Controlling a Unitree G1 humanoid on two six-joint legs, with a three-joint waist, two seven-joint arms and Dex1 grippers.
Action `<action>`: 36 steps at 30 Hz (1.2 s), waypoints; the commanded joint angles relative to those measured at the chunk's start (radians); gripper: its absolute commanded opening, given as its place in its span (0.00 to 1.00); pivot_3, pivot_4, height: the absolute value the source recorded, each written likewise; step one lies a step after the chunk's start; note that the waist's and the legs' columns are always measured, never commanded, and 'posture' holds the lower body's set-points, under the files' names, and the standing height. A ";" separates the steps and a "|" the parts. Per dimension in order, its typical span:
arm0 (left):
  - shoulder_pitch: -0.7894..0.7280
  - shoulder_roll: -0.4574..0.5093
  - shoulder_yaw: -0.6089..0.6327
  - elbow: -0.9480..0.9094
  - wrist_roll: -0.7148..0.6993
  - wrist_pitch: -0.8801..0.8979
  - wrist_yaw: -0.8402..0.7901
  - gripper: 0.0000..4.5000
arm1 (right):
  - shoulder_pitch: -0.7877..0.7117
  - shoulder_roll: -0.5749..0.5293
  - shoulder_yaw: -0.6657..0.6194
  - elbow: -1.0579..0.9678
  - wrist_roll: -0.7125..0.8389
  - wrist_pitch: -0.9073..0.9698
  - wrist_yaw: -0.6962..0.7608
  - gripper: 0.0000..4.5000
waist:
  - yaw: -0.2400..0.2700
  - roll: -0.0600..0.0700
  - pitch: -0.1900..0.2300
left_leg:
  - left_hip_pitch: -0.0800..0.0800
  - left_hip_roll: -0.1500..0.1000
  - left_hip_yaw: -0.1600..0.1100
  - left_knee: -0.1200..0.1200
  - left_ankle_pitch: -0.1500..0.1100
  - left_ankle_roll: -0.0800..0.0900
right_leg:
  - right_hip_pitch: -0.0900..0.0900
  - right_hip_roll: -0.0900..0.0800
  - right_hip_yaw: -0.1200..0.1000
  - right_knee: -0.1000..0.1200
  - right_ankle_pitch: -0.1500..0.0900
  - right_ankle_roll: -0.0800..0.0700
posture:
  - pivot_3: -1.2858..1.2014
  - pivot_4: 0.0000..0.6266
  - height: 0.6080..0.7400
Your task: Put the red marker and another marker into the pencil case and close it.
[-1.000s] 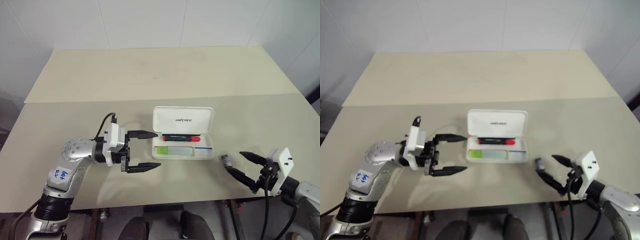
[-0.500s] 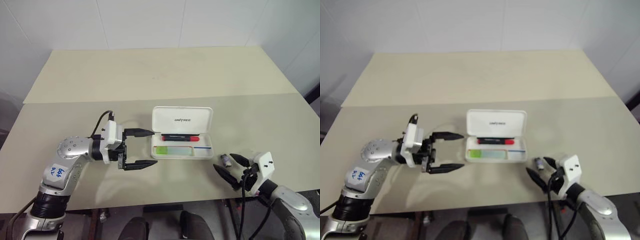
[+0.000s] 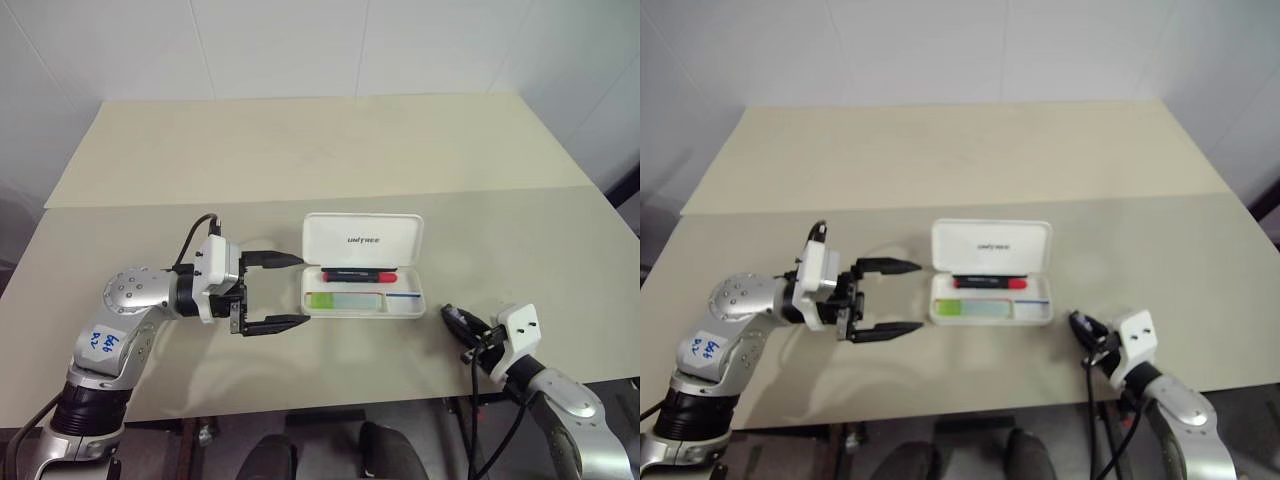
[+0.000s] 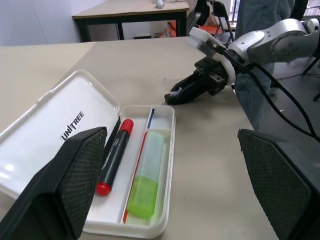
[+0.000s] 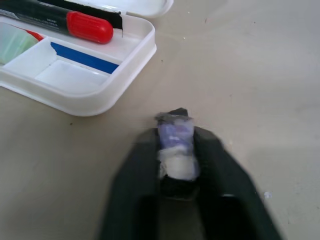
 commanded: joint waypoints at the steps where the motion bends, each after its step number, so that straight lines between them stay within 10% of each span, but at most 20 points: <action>1: -0.026 -0.016 0.005 -0.004 -0.008 -0.030 0.011 1.00 | -0.027 -0.044 -0.036 0.016 -0.006 -0.021 0.015 0.09 | 0.000 0.000 0.000 | 0.000 0.000 0.000 0.000 0.000 0.000 | 0.000 0.000 0.000 0.000 0.000 0.000 | 0.52 0.24 1.00; 17: -0.005 -0.038 -0.002 0.044 0.023 -0.095 0.010 1.00 | -0.394 -0.358 0.009 0.170 0.150 -0.057 0.576 0.09 | -0.001 0.001 0.000 | -0.001 0.001 0.001 0.000 0.000 0.000 | 0.000 0.000 -0.002 -0.001 0.000 0.000 | 0.52 0.24 1.00; 36: 0.055 -0.014 0.019 -0.026 0.010 -0.081 0.065 1.00 | -0.657 -0.250 0.318 0.516 -0.051 -0.238 0.809 0.09 | -0.002 0.001 0.000 | -0.002 0.000 0.000 0.001 0.000 0.000 | -0.001 -0.001 -0.003 -0.001 0.000 0.000 | 0.52 0.24 1.00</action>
